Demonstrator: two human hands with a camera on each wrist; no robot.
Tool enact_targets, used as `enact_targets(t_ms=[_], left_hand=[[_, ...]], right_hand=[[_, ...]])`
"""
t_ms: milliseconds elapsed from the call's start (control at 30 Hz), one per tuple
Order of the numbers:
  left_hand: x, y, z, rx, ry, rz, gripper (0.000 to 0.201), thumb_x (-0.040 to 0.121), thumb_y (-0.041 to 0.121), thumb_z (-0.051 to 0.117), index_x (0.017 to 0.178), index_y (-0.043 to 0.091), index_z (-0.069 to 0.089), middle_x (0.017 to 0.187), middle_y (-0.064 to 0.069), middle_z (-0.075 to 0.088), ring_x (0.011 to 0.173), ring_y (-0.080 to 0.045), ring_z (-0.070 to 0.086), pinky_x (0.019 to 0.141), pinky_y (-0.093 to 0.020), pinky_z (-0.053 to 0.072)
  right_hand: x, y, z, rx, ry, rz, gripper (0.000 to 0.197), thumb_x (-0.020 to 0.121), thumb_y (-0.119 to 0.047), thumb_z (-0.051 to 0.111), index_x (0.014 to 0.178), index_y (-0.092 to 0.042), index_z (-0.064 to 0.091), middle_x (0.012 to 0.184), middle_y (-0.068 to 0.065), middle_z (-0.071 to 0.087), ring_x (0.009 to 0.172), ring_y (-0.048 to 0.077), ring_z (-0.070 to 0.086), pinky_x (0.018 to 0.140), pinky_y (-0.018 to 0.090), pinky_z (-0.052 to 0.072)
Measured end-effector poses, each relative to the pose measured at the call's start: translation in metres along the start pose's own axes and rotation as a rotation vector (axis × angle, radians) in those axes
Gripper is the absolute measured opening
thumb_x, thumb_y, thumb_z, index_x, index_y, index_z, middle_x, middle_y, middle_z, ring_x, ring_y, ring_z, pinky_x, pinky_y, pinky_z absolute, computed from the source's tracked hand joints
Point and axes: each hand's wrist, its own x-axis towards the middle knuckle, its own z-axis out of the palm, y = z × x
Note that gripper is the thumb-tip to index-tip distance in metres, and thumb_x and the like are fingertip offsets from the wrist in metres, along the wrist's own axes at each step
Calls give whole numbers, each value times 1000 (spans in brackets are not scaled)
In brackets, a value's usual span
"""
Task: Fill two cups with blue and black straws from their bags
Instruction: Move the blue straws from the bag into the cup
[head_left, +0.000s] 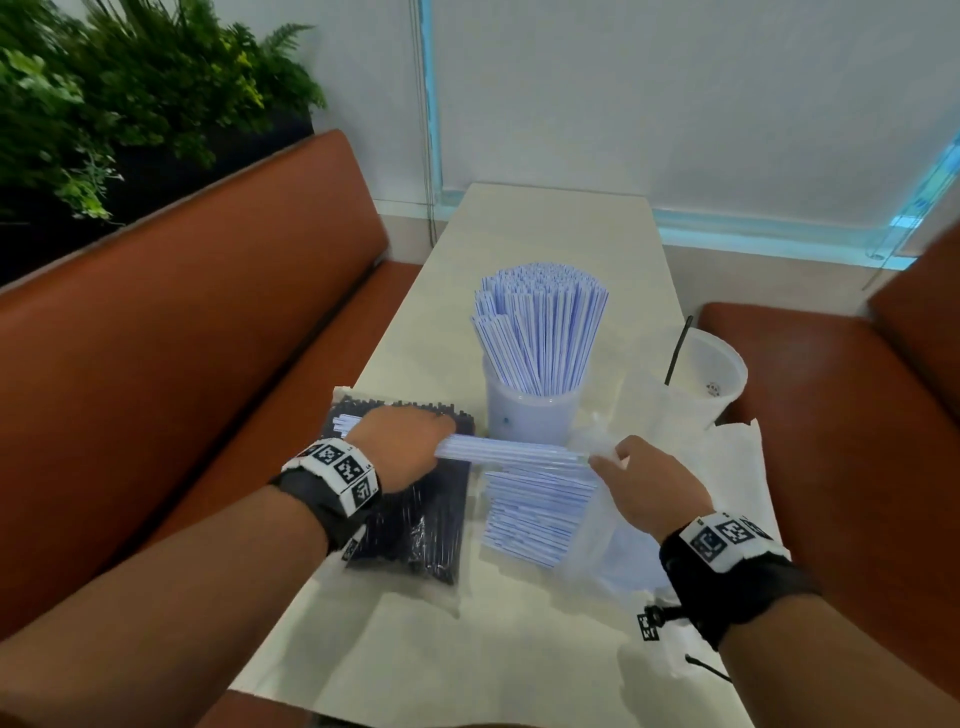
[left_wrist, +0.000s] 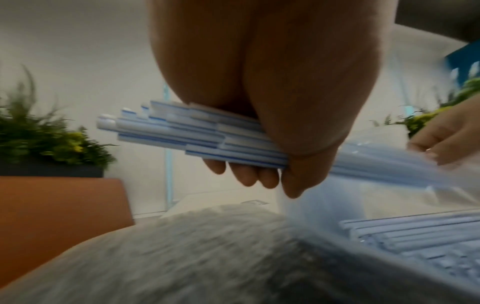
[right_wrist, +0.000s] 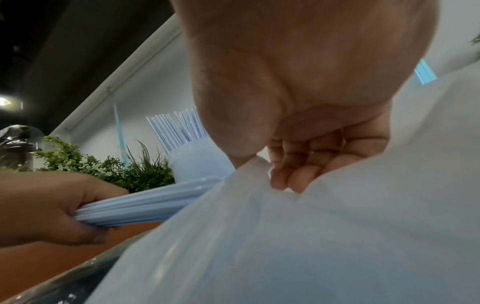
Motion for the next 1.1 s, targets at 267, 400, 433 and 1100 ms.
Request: enact_targets(t_ms=[267, 400, 433, 1100], left_hand=[[-13, 21, -5, -186, 189, 25, 16, 91, 30, 58, 106, 24, 56, 94, 2, 65, 82, -23, 63, 67, -35, 51], [-6, 58, -13, -202, 252, 72, 22, 91, 31, 60, 111, 24, 53, 93, 2, 64, 82, -23, 62, 65, -34, 51], [-4, 63, -15, -205, 261, 65, 23, 91, 32, 59, 112, 24, 52, 94, 2, 64, 82, -23, 62, 65, -33, 50], [22, 99, -113, -2235, 860, 15, 19, 92, 0, 61, 89, 18, 58, 70, -1, 58, 62, -17, 57, 68, -32, 51]], right_hand=[[-24, -48, -13, 935, 214, -241, 49, 97, -63, 37, 103, -27, 71, 106, -4, 72, 101, 7, 65, 91, 33, 48], [-29, -52, -10, 983, 209, -243, 35, 105, -33, 50, 91, -17, 78, 92, -2, 77, 94, 16, 70, 89, 26, 53], [-29, -51, -13, 1065, 266, -213, 33, 105, -28, 50, 91, -14, 77, 93, -1, 77, 94, 16, 71, 92, 29, 54], [-34, -63, -13, 1757, -224, 167, 63, 100, -59, 45, 122, -2, 64, 122, 20, 70, 108, 34, 70, 92, 48, 58]])
